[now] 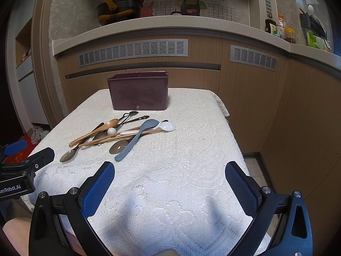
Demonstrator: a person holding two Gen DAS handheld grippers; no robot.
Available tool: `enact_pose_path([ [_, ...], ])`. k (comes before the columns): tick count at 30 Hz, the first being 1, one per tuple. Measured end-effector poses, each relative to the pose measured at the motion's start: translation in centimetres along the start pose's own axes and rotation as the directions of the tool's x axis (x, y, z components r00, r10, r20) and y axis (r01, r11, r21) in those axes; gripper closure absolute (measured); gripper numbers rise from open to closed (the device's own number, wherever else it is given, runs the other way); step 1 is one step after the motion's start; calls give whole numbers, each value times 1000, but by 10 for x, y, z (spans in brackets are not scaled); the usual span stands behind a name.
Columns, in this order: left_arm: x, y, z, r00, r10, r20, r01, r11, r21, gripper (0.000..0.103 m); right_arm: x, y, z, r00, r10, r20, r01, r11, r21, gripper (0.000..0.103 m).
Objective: Organize utensils
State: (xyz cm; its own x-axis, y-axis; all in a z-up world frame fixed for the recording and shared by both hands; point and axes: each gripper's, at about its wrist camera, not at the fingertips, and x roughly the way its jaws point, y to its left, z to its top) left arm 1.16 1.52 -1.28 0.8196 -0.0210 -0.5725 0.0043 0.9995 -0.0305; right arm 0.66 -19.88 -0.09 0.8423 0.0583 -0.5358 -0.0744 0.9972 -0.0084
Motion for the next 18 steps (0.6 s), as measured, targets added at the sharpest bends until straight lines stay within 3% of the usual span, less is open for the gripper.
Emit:
enact_pose_path([
  [18,0,0,0,1000,1,-4,-1,1000,1,0,1,0,0,1000,1,-2,-1,1000,-1,0],
])
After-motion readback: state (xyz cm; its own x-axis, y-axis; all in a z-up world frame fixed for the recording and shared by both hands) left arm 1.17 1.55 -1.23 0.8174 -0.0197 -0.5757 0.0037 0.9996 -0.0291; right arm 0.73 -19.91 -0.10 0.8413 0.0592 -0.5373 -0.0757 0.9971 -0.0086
